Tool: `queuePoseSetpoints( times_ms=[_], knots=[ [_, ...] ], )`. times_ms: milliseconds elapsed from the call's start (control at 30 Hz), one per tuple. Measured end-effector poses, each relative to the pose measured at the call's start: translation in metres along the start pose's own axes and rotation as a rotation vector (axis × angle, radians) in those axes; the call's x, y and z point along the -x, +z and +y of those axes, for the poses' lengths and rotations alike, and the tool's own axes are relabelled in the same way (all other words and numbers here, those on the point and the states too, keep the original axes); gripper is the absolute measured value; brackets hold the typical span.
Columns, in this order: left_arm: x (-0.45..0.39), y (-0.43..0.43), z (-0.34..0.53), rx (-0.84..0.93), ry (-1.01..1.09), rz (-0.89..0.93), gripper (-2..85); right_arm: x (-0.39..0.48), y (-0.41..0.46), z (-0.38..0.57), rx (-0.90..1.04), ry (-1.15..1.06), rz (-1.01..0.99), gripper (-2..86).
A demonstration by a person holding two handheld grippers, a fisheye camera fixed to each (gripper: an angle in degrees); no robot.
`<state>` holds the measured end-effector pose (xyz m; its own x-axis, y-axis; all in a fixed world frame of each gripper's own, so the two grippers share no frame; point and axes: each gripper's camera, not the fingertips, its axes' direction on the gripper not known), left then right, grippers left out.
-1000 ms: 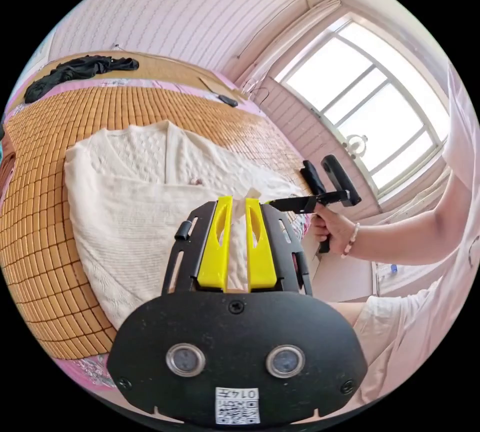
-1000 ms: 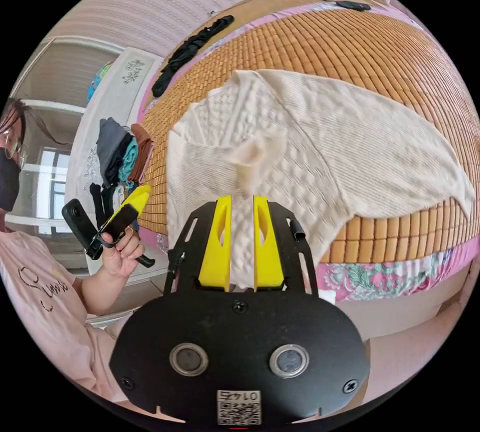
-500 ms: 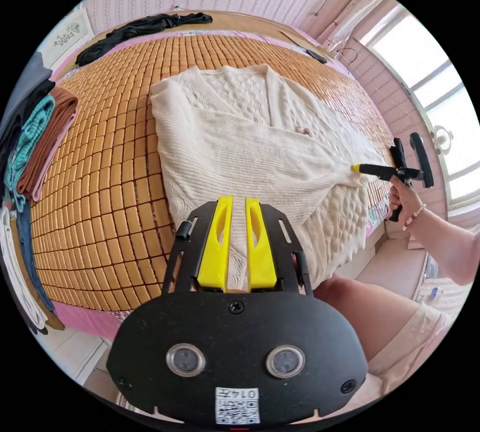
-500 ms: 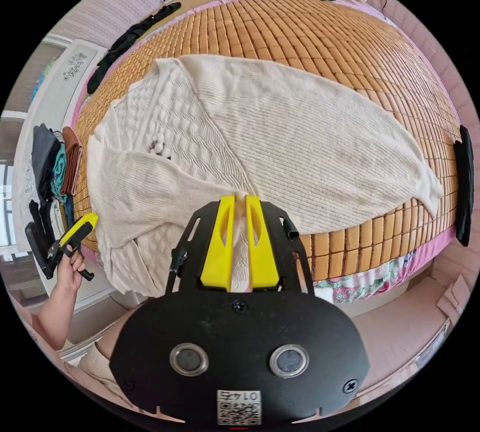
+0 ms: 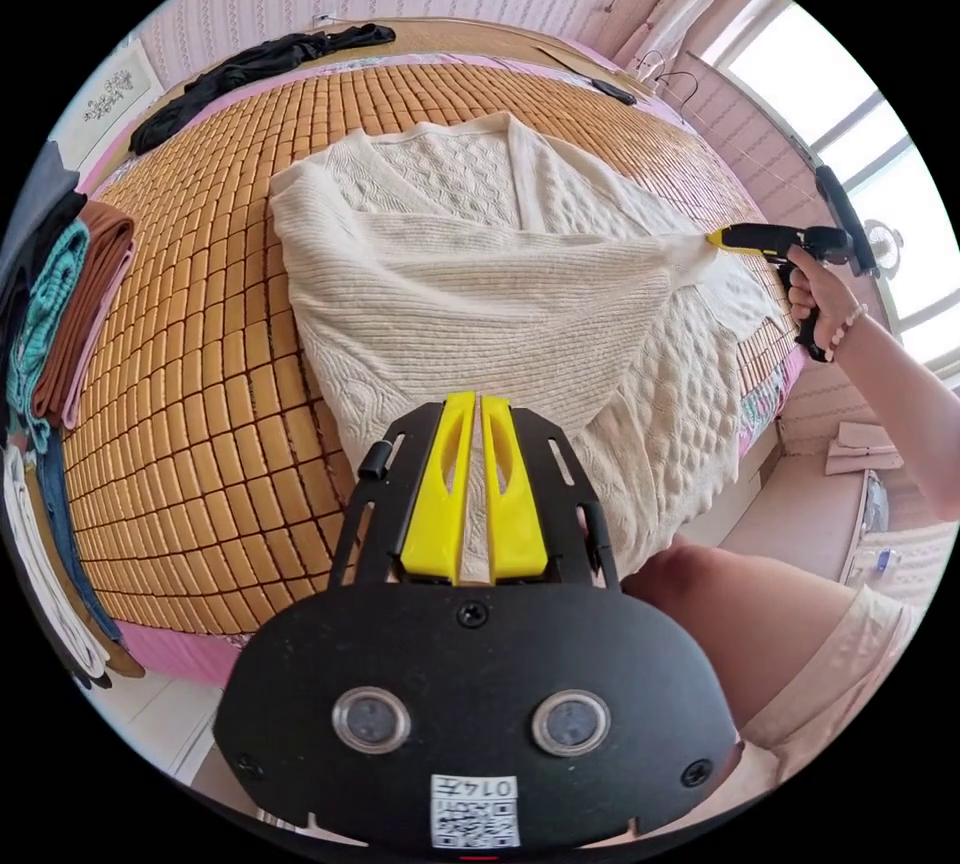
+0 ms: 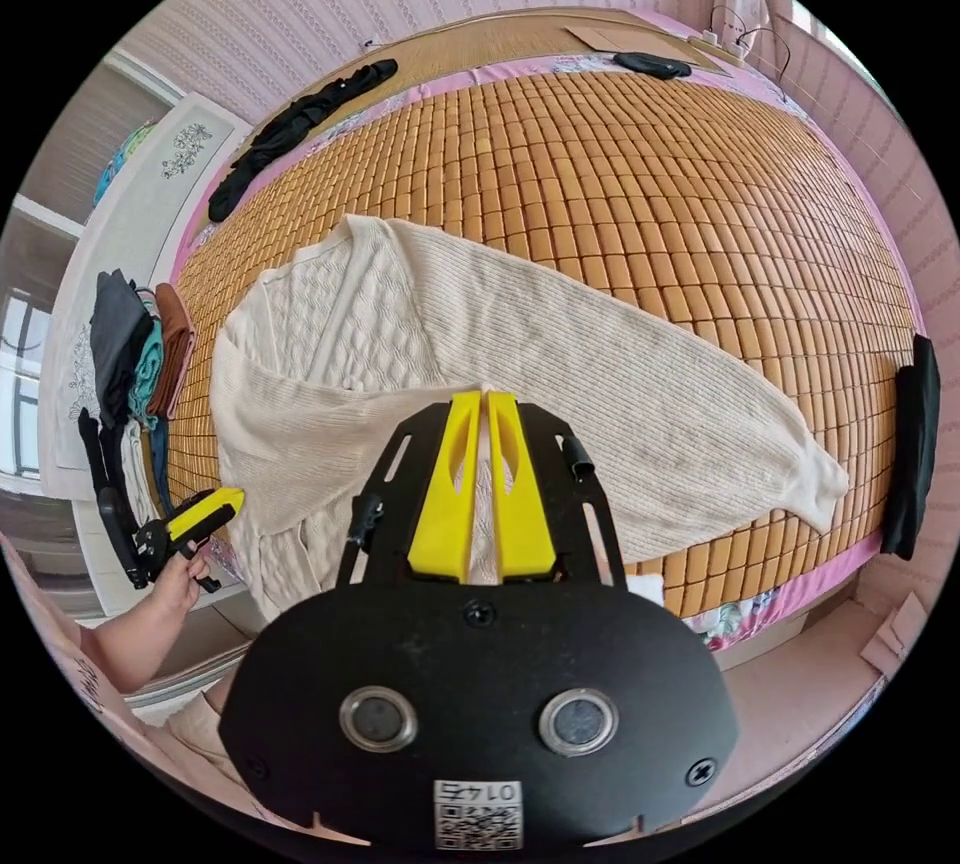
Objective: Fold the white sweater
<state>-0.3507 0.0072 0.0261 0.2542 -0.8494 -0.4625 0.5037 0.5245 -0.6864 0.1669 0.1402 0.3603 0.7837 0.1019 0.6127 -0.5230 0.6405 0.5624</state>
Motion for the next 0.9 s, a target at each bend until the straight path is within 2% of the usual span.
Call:
queuePoseSetpoints(
  times_ms=[100,167,267,433,500,533,567,667,767,833,900],
  knots=[
    [0.007,0.019,-0.005,0.077,-0.022,0.021,-0.4,-0.018,0.014,-0.001,0.051,0.086,0.006,4.4],
    [0.013,0.005,-0.016,0.013,-0.050,0.058,0.7,-0.026,0.008,0.006,0.038,0.097,-0.096,10.9],
    [0.027,-0.018,-0.042,-0.094,-0.056,0.008,3.4,-0.036,0.006,0.016,0.022,0.129,-0.111,12.4],
    [0.058,-0.008,-0.097,-0.122,-0.094,-0.117,7.3,-0.039,0.024,0.002,0.101,0.128,-0.104,7.6],
    [0.063,0.011,-0.112,-0.065,-0.052,-0.182,6.8,-0.039,0.029,-0.004,0.139,0.107,-0.117,2.5],
    [0.067,0.033,-0.119,0.043,-0.030,-0.214,5.9,-0.041,0.026,-0.006,0.140,0.111,-0.117,1.5],
    [0.067,0.035,-0.119,-0.012,-0.004,-0.205,4.1,-0.043,0.022,-0.007,0.130,0.117,-0.129,0.8],
    [0.072,0.028,-0.127,-0.006,-0.045,-0.158,0.7,-0.057,0.010,-0.013,0.098,0.184,-0.212,0.2],
    [0.075,0.010,-0.125,-0.178,-0.101,-0.154,-0.2,-0.072,0.011,-0.022,0.124,0.256,-0.225,0.5],
    [0.078,0.015,-0.122,-0.208,-0.121,-0.168,-0.1,-0.077,0.017,-0.026,0.136,0.268,-0.235,0.8],
    [0.082,0.036,-0.123,-0.114,-0.134,-0.151,0.6,-0.079,0.023,-0.028,0.155,0.273,-0.246,1.3]
  ],
)
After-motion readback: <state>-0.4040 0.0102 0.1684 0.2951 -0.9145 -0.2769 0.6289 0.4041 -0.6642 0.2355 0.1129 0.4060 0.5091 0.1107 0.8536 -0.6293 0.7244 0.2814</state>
